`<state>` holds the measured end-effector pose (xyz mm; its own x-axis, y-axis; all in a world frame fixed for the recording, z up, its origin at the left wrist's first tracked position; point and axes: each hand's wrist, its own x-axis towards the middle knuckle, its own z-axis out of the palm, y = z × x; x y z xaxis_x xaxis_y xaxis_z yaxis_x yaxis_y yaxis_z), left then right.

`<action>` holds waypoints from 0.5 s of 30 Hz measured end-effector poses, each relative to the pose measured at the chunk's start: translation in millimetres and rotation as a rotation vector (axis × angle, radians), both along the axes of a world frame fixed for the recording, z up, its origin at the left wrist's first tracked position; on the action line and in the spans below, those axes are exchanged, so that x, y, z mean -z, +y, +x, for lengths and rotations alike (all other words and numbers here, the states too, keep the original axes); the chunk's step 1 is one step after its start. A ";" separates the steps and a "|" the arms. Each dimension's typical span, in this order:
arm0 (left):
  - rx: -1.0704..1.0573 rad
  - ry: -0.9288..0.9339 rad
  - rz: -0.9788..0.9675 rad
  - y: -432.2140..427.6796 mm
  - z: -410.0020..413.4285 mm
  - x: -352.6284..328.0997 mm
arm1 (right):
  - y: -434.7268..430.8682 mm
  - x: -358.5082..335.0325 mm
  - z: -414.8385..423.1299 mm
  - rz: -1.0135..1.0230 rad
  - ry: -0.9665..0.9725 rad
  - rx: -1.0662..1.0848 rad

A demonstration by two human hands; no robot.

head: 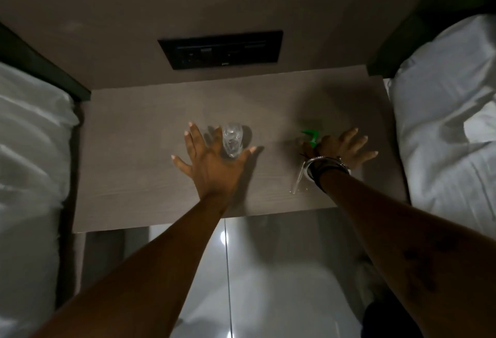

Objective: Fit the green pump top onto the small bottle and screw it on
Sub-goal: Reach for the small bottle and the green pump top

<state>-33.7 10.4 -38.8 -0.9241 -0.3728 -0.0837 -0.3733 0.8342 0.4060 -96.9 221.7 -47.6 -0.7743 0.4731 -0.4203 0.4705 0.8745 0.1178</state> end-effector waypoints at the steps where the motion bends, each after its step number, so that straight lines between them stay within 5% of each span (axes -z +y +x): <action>1: -0.006 0.013 0.019 -0.7 -1.5 1.8 | -1.2 1.1 -4.5 0.011 -0.008 -0.005; 15: 0.032 0.130 0.058 -14.3 -12.0 4.7 | -16.8 -1.4 -20.4 -0.047 -0.039 -0.035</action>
